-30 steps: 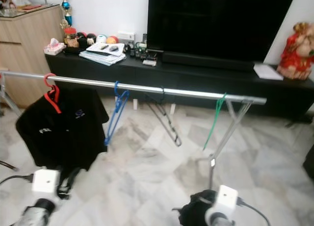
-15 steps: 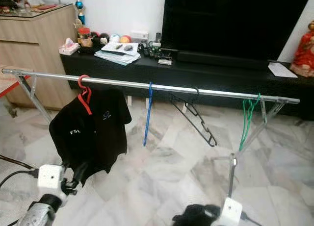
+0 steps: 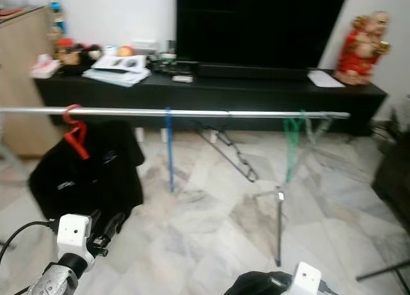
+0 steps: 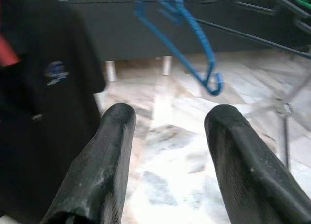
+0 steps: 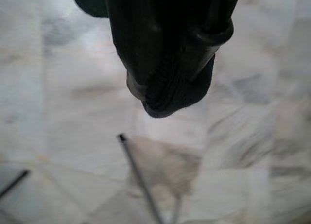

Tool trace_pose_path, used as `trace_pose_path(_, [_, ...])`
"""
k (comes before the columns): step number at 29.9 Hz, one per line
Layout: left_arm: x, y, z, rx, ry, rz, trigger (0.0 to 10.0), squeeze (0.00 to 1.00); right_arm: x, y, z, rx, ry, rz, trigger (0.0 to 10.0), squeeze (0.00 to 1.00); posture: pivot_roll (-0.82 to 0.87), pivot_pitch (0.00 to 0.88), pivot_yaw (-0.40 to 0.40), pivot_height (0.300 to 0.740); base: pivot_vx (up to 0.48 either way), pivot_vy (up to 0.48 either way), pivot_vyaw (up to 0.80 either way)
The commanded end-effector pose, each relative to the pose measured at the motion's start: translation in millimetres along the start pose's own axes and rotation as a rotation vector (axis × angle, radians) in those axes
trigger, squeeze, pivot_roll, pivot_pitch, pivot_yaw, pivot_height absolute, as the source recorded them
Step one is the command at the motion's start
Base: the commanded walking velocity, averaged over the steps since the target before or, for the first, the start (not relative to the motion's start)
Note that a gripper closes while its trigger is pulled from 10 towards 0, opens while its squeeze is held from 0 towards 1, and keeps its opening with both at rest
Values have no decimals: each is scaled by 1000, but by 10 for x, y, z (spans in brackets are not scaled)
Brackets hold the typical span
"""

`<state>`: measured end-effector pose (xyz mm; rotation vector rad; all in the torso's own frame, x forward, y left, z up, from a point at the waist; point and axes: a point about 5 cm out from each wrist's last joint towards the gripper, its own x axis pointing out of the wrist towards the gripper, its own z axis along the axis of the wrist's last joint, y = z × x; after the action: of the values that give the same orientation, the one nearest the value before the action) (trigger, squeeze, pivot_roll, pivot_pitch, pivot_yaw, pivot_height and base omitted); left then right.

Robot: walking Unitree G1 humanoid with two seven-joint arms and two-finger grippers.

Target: Hang hanger

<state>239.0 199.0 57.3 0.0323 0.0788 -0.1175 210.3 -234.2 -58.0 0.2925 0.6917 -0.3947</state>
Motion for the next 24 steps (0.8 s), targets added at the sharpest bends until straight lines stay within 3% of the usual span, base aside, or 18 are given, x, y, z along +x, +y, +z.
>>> trace_pose_path(1, [16,-36,53,-7,-15,-18,10000,0,15,-54,106,-6,-44,-18,10000,0,170,0,-56,740,274,0,-769])
trace_pose_path(5, [29,-30,65,-7,-14,-19,10000,0,44,85,311,-86,-156,22,10000,0,167,0,-53,740,274,0,0])
trace_pose_path(8, [54,-36,80,-8,-15,-20,10000,0,43,381,582,-139,-322,91,10000,0,166,0,-49,740,294,0,0])
trace_pose_path(11, [63,-38,88,-11,-18,-18,10000,0,26,510,658,-152,-377,119,10000,0,166,0,-48,740,314,0,0])
trace_pose_path(16, [82,-38,106,-12,-23,-14,10000,0,-6,667,685,-177,-423,156,10000,0,169,0,-51,740,323,0,0])
trace_pose_path(24, [108,-49,148,-15,-35,-15,10000,0,-41,727,623,-179,-434,165,10000,0,165,0,-53,740,323,0,0])
